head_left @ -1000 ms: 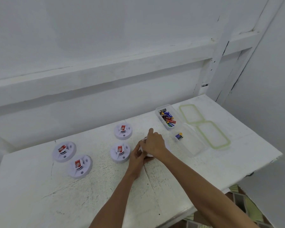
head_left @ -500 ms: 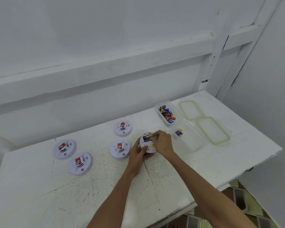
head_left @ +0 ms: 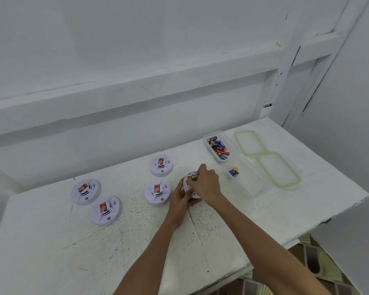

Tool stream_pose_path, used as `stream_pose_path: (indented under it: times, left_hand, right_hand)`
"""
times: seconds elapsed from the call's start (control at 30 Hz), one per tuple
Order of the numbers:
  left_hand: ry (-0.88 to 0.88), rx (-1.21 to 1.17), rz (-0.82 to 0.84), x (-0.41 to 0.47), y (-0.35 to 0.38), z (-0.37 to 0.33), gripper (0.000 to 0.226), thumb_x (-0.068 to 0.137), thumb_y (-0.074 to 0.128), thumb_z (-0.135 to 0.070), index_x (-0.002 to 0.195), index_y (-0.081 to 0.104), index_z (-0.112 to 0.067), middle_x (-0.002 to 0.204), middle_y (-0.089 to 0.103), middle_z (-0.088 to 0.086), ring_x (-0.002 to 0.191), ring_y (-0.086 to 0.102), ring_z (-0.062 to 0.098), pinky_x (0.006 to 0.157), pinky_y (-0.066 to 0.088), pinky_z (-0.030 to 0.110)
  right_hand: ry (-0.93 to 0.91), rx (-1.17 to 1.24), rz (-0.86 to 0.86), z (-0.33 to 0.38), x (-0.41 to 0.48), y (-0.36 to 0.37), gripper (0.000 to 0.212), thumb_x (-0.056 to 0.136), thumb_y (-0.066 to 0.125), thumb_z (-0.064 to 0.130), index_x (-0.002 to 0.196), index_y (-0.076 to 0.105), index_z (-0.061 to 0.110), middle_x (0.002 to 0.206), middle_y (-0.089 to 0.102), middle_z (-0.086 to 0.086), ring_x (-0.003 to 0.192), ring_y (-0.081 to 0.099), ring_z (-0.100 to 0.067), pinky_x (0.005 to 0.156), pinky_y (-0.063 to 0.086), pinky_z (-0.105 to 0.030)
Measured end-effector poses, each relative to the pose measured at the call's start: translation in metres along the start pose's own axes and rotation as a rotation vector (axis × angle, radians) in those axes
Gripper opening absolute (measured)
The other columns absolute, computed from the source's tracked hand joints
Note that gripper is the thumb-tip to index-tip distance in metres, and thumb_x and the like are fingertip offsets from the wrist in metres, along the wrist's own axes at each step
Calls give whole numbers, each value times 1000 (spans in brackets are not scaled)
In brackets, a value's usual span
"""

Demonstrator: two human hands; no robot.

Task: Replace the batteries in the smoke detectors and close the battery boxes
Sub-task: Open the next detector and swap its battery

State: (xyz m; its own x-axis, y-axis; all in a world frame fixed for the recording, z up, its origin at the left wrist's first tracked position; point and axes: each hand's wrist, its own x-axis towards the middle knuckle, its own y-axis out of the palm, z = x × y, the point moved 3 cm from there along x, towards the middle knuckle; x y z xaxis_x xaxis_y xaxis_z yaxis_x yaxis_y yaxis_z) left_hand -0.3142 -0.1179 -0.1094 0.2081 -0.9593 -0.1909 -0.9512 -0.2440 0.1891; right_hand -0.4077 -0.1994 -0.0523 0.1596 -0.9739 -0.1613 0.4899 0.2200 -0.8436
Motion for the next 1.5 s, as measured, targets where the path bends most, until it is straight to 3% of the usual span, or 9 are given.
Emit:
stream_pose_path:
  times: [0.27,0.57,0.67,0.77,0.87,0.97,1.1,1.37,1.5]
  left_hand:
    - [2,33,-3,2,0,2,37,108,53,-15,142,53,-30,126,74,7,113,73,25,84,61,32]
    - [-30,37,3,3,-3,3,38,109,51,-12,139,53,-34,123,76,1,114,73,26,90,61,38]
    - [-44,40,0,5,-5,5,43,109,51,-13,148,49,-29,129,73,2,119,70,27,97,59,46]
    - [-33,34,5,8,-7,8,44,108,53,-16,151,48,-26,139,67,6,126,66,29,102,55,52]
    - [-33,13,-10,8,-6,8,46,107,55,-20,153,47,-23,141,66,5,127,65,28,103,56,53]
    - [-42,-28,-23,8,-5,8,45,105,57,-20,150,50,-21,137,69,6,123,68,29,98,59,50]
    - [-54,-57,-46,8,-3,6,39,103,60,-16,141,57,-23,127,74,5,116,72,28,88,62,42]
    - [-58,-67,-87,10,5,10,40,103,61,-11,142,56,-18,127,73,12,114,72,33,95,60,51]
    - [-75,-105,-67,11,6,11,40,102,61,-9,142,56,-15,126,74,11,114,72,34,92,61,48]
  right_hand:
    - [-15,-85,-30,15,-4,1,47,87,60,45,117,45,13,104,59,-12,84,45,-22,64,36,-31]
    - [-103,-111,-56,18,-2,11,33,92,51,35,119,44,18,84,50,-7,79,47,-23,64,45,-36]
    - [-145,-140,-62,15,-3,15,25,96,46,34,118,46,21,116,53,-16,85,56,-30,70,50,-38]
    - [-207,-158,-49,7,-4,26,20,99,47,26,119,49,24,159,19,-16,116,52,-44,77,55,-42]
    - [-287,-199,-18,1,-4,26,33,96,59,16,127,50,22,163,15,-11,142,30,-42,96,51,-43]
    - [-373,-196,-22,-2,-2,19,34,93,64,14,126,55,14,161,25,-11,149,20,-35,107,44,-43]
    - [-511,-157,-186,-6,-1,12,17,93,61,20,108,64,14,127,57,-6,122,46,-29,84,54,-42]
    - [-356,291,-206,-22,-1,-22,13,103,45,26,110,55,21,90,63,4,81,59,-11,66,50,-28]
    - [-266,400,-411,-47,11,-53,17,101,51,16,111,64,17,80,68,2,63,57,-8,57,40,-18]
